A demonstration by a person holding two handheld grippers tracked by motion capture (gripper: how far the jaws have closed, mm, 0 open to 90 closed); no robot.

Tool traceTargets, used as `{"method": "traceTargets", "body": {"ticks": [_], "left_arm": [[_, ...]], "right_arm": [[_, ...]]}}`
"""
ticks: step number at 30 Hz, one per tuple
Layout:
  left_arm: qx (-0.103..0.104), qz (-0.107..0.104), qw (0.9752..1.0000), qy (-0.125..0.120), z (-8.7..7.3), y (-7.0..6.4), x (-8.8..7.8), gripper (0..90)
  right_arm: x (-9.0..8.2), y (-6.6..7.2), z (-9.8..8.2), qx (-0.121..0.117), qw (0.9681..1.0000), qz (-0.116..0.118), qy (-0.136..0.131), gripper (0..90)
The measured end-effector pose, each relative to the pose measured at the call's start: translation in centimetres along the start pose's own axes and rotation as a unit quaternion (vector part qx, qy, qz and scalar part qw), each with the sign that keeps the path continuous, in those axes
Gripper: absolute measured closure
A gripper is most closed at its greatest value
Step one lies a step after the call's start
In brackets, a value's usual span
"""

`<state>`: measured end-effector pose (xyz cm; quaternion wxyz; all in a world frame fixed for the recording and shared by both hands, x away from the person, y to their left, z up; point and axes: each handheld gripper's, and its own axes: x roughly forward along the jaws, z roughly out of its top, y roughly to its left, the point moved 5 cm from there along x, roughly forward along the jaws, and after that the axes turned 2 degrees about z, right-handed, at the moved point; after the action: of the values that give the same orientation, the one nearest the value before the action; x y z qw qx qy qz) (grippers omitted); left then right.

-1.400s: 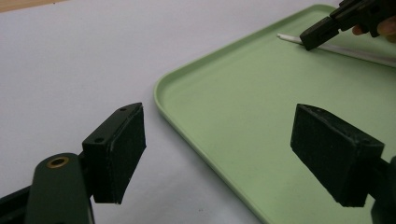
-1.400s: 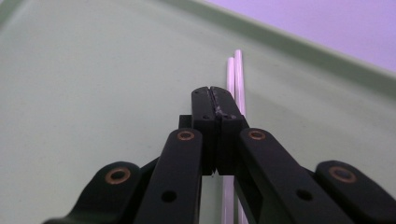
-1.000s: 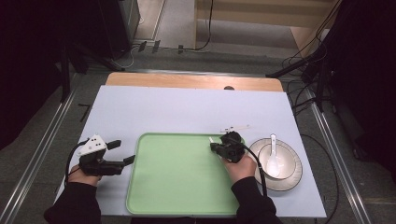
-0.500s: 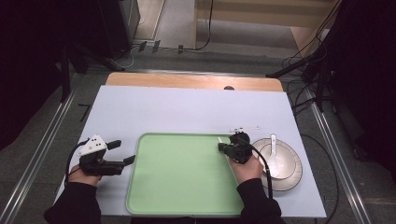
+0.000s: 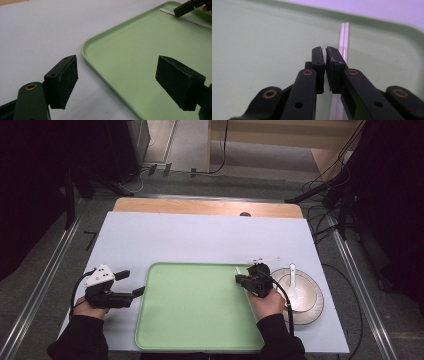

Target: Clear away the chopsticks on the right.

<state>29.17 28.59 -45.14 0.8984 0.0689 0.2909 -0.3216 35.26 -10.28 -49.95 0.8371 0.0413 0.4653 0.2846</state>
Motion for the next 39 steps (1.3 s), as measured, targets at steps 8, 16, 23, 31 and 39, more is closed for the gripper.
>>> {"method": "traceTargets", "body": {"ticks": [8,16,23,31,39], "left_arm": [[0.0,0.0,1.0,-0.001,0.0,0.0,0.0,18.1],[0.003,-0.004,1.0,0.001,0.0,0.0,0.0,18.1],[0.005,-0.009,0.9999,0.0,0.0,0.1,0.3,18.1],[0.003,-0.008,1.0,0.001,-0.1,0.4,0.1,18.1],[-0.002,0.0,1.0,-0.001,-0.4,0.5,-0.4,18.1]], "right_arm": [[-2.2,0.7,0.9,-0.01,0.9986,0.049,-0.017,72.0],[-4.0,0.9,1.5,-0.041,0.9946,0.093,-0.022,51.1],[-5.6,0.7,2.2,-0.058,0.9915,0.111,-0.037,39.6],[-7.6,0.4,2.8,-0.061,0.9889,0.125,-0.051,30.4],[-9.4,-1.2,2.3,-0.054,0.9899,0.116,-0.061,29.9]]}}
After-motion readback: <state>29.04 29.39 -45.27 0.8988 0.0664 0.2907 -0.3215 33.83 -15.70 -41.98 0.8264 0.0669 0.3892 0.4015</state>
